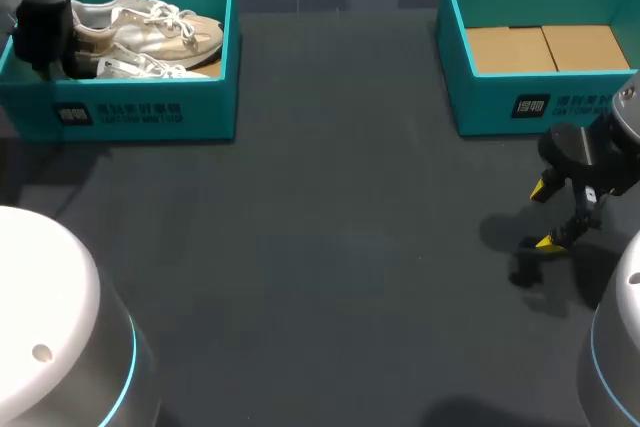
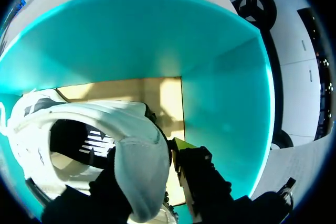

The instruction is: Take the shoe out of the shoebox, open the shoe tongue, remove and reinsert the insole, then place the shoe into the shoebox

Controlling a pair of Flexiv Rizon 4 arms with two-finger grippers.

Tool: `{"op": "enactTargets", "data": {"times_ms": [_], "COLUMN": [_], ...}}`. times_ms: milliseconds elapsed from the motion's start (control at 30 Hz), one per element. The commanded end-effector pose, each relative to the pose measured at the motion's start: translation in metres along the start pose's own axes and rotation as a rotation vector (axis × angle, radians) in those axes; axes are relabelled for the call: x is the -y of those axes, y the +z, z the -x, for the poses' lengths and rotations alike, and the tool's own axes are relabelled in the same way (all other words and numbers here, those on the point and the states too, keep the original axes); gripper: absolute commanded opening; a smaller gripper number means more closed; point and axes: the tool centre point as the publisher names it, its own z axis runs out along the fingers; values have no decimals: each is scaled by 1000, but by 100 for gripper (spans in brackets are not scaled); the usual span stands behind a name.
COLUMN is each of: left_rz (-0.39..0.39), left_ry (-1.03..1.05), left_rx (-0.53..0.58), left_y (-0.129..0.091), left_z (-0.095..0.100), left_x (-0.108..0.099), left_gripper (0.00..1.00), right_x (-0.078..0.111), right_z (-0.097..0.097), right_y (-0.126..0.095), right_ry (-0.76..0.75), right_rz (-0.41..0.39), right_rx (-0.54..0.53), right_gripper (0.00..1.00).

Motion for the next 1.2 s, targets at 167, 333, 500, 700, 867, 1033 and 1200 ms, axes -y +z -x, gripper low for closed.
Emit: {"op": "enactTargets", "data": {"times_ms": [167, 333, 500, 700, 867, 1033, 1200], "left_rz": [6, 18, 34, 19, 23, 38, 48], "left_ry": [5, 13, 14, -8, -30, -45, -56], "left_rx": [-4, -2, 3, 20, 26, 34, 45], "left_y": [-1, -5, -9, -19, -31, -49, -69], "left_z": [0, -6, -12, -17, -21, -25, -30], "left_x": [2, 2, 4, 2, 1, -1, -2], "left_gripper": [0, 0, 0, 0, 0, 0, 0], "right_x": [0, 0, 0, 0, 0, 0, 0], "right_z": [-1, -1, -1, -1, -1, -1, -1], "right_y": [0, 0, 0, 0, 0, 0, 0], "right_ry": [0, 0, 0, 0, 0, 0, 0], "right_rz": [-1, -1, -1, -1, -1, -1, -1], "right_rx": [3, 3, 3, 3, 3, 3, 3], "right_gripper": [100, 100, 100, 100, 100, 100, 100]}}
